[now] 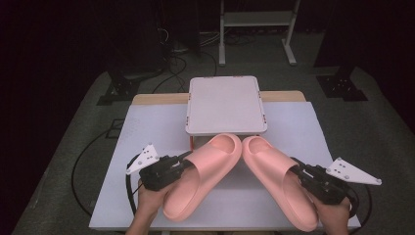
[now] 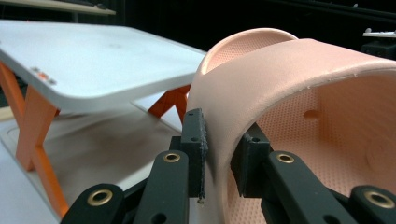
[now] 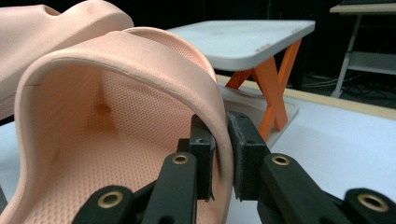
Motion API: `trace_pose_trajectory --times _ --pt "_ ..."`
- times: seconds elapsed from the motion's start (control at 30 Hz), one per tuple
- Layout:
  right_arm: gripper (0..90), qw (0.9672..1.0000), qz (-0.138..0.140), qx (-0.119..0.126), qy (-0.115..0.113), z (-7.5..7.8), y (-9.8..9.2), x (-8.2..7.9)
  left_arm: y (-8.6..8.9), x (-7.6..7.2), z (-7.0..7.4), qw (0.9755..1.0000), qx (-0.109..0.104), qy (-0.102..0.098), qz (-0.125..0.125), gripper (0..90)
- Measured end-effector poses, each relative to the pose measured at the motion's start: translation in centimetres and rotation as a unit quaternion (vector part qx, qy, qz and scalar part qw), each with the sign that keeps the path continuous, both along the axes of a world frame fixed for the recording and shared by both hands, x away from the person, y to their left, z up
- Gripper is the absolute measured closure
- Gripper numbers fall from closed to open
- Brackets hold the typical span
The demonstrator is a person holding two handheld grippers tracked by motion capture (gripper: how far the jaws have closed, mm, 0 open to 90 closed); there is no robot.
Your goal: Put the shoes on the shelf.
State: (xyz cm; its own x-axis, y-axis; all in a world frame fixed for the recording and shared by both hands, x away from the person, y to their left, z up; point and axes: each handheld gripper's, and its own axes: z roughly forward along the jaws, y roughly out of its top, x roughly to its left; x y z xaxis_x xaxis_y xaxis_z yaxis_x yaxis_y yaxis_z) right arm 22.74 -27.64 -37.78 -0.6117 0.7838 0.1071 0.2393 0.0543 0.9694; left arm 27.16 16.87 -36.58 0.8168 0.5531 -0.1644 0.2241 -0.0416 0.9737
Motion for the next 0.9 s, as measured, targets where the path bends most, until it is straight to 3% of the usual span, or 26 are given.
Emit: trace_pose_trajectory --times 0.2,0.33,0.9 --pt "80.2 1.0000 0.002 0.002 -0.007 1.0 0.3 0.5 -0.2 0.5 0.9 0.9999 0.006 -0.009 -0.002 77.1" --pt "80.5 0.9999 0.001 0.013 -0.009 1.6 0.4 1.1 -0.1 1.2 1.4 1.0000 -0.001 -0.004 0.001 77.2" --pt "80.4 0.9996 -0.018 0.016 -0.013 3.5 0.4 3.2 0.3 3.7 3.5 0.9999 -0.008 0.001 0.015 77.4"
